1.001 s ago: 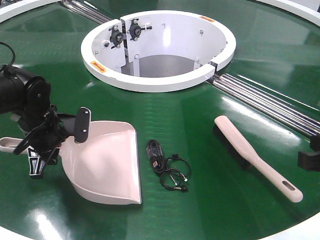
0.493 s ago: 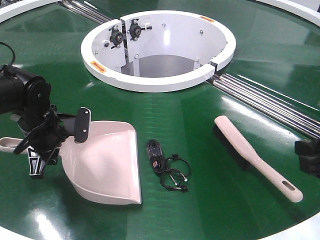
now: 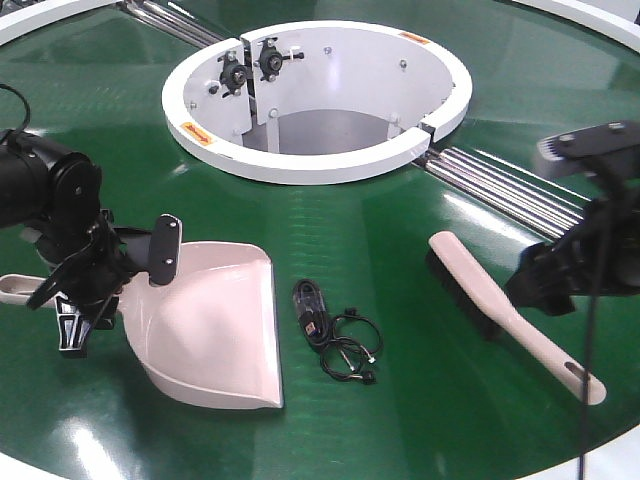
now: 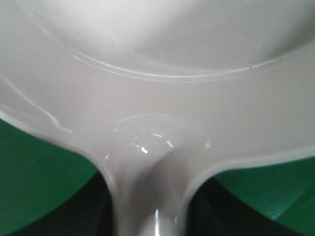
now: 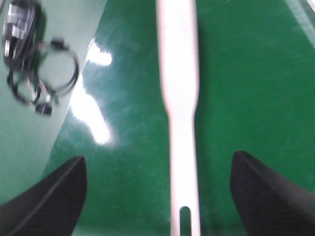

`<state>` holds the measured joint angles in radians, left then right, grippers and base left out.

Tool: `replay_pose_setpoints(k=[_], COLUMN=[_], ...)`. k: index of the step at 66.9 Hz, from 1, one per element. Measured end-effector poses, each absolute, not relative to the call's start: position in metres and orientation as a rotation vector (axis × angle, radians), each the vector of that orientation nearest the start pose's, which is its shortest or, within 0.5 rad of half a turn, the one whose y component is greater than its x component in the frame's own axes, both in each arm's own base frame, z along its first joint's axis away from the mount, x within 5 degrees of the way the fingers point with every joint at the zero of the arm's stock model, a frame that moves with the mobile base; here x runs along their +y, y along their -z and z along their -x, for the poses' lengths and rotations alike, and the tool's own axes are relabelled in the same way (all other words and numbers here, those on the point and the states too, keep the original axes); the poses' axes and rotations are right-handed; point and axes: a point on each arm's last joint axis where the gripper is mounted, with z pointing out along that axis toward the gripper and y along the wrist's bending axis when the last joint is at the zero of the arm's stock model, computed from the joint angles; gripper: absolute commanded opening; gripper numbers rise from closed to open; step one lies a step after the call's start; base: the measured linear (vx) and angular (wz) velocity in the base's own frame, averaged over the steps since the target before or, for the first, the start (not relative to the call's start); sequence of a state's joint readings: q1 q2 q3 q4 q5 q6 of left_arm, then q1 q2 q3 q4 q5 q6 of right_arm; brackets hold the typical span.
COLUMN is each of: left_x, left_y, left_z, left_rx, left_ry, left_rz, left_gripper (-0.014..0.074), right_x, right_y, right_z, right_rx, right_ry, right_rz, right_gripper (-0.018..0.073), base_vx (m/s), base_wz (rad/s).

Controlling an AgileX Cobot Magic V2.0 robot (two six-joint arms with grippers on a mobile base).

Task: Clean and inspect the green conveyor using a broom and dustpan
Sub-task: 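Lower the right gripper onto the pink brush handle and grasp it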

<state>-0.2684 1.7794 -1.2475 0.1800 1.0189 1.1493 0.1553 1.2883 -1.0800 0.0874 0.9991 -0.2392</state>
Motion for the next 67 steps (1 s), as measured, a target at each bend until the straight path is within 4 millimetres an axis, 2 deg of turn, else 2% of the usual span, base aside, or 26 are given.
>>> replay_pose_setpoints(k=[14, 27, 43, 58, 67], left_x=[-0.077, -0.077, -0.077, -0.077, -0.077], left_y=[-0.214, -0.214, -0.214, -0.214, -0.214], left_z=[-0.334, -0.334, -0.334, -0.334, -0.334], left_rx=[2.263, 2.263, 2.263, 2.263, 2.263], left_ry=[-0.293, -0.293, -0.293, -0.293, -0.293], left_rz=[-2.117, -2.117, -2.117, -2.117, -2.117], left_gripper=[-0.0006, -0.0006, -0.0006, -0.0006, -0.0006], right_x=[0.054, 0.053, 0.055, 0.055, 0.055], right_y=[-0.287, -0.252, -0.212, -0.192, -0.188], right_z=[-0.283, -0.304, -0.318, -0.325, -0.327], right_rx=[2.834, 2.961, 3.070, 3.111, 3.116], right_ry=[-0.014, 0.051, 0.057, 0.079, 0.093], right_rz=[0.598, 0.641, 0.658, 0.661, 0.666], right_gripper=[0.0557, 0.0557, 0.0557, 0.0549, 0.0483], base_vx=[0.00, 0.00, 0.00, 0.00, 0.00], base_wz=[0.00, 0.00, 0.00, 0.00, 0.00])
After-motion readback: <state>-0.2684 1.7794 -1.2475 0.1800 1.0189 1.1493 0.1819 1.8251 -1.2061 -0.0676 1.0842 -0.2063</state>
